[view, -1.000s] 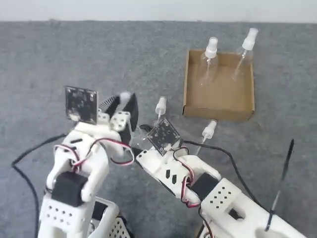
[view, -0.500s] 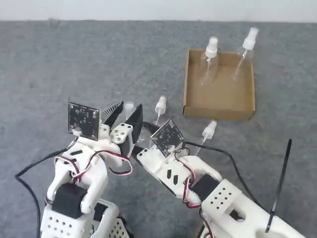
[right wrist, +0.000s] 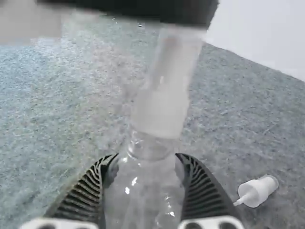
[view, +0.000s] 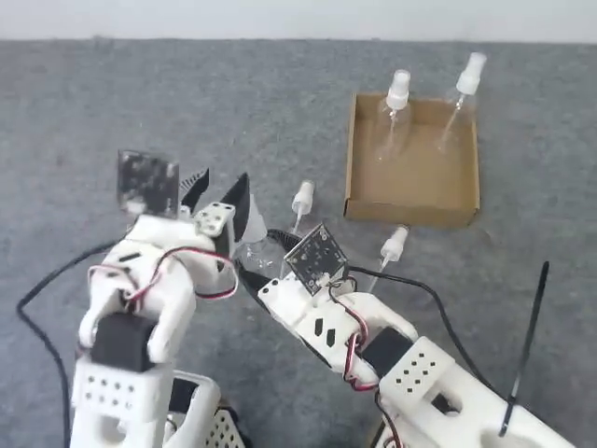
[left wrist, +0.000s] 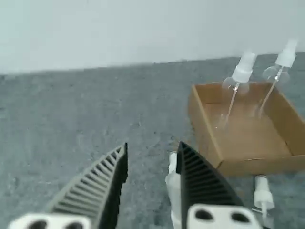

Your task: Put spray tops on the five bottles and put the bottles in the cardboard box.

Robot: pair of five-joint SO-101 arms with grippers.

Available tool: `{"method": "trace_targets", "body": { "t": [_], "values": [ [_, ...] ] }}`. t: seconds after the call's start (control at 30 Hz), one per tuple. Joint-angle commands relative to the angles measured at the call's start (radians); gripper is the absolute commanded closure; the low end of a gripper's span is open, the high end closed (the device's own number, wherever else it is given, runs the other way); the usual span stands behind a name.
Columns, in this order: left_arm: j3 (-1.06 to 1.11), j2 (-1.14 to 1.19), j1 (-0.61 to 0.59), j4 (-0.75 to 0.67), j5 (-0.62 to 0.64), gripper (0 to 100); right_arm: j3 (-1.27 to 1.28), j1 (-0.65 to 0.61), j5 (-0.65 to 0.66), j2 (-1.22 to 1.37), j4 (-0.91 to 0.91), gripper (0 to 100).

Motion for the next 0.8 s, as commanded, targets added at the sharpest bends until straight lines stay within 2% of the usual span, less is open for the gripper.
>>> {"method": "trace_targets", "body": {
  "t": [0.0,0.4,0.57,0.77],
  "values": [
    [-0.028,0.049,-0.002,0.008,-0.012,85,-0.011,0.013,-0.009,-0.035,-0.018,99.2],
    [0.041,0.020,0.002,0.052,-0.017,85,-0.011,0.013,-0.009,-0.033,-0.018,99.2],
    [0.056,-0.104,0.089,0.133,-0.074,85,-0.011,0.013,-0.009,-0.030,-0.018,99.2],
    [0.093,-0.153,0.133,0.144,-0.077,88,-0.011,0.013,-0.009,-0.030,-0.016,99.2]
  ]
}}
